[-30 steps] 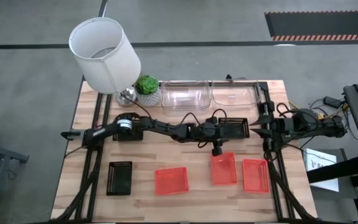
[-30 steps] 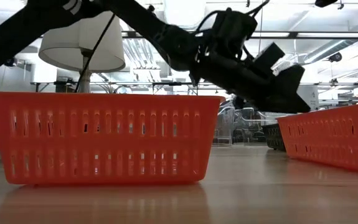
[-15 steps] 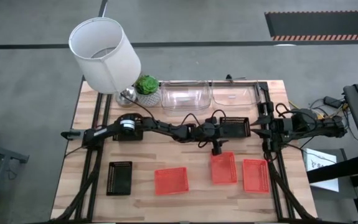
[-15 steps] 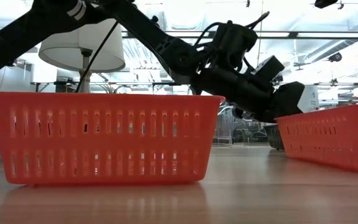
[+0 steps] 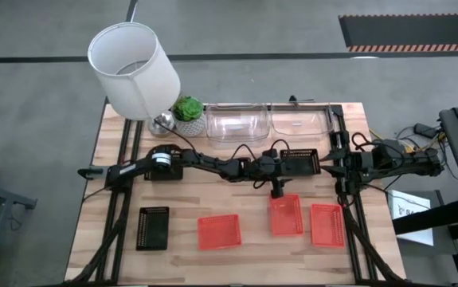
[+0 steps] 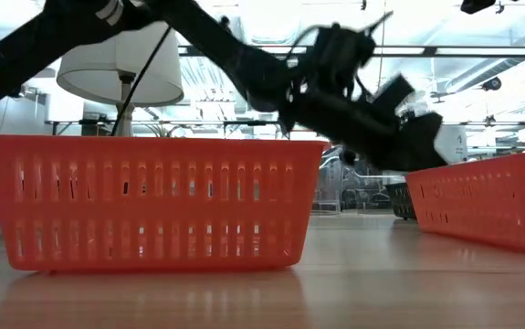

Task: Stack baskets by color
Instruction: Stack the top right black bin on the top left black bin

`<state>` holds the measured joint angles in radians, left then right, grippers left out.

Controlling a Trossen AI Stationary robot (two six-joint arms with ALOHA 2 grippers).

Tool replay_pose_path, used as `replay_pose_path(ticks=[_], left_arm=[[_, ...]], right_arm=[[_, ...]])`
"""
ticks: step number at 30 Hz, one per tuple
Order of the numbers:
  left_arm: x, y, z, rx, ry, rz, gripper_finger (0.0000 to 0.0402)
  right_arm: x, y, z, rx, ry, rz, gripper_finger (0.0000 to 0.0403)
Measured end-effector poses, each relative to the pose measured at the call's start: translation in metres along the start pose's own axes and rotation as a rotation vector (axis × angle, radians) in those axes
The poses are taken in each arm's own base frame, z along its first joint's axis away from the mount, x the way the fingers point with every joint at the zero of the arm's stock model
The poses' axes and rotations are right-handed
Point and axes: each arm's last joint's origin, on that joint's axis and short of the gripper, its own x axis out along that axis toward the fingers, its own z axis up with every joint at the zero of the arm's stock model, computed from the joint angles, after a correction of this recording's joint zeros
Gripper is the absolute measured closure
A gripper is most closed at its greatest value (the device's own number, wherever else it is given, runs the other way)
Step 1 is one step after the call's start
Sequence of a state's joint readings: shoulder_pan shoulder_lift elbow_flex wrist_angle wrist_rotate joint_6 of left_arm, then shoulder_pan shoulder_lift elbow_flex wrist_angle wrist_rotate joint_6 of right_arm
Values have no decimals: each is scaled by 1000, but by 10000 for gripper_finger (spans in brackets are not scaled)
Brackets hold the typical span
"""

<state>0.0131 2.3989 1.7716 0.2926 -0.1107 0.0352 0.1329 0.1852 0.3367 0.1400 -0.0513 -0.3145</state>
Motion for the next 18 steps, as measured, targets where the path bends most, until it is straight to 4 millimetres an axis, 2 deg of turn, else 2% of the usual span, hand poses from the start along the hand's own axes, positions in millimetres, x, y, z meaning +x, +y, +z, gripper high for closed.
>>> replay_pose_path(ticks=[4, 11, 14, 18], left_arm=[[-18, 2, 34, 51, -26, -23, 215], [-56, 7, 72, 253, 91, -69, 215], [-59, 9, 78, 300, 99, -75, 215], [-44, 8, 72, 301, 101, -122, 215]], right_arm=[[0, 0, -1, 0, 6, 0, 346], [-3, -2, 7, 31, -3, -4, 346], [-6, -4, 13, 40, 10, 1, 346], [-7, -5, 16, 42, 11, 1, 346]])
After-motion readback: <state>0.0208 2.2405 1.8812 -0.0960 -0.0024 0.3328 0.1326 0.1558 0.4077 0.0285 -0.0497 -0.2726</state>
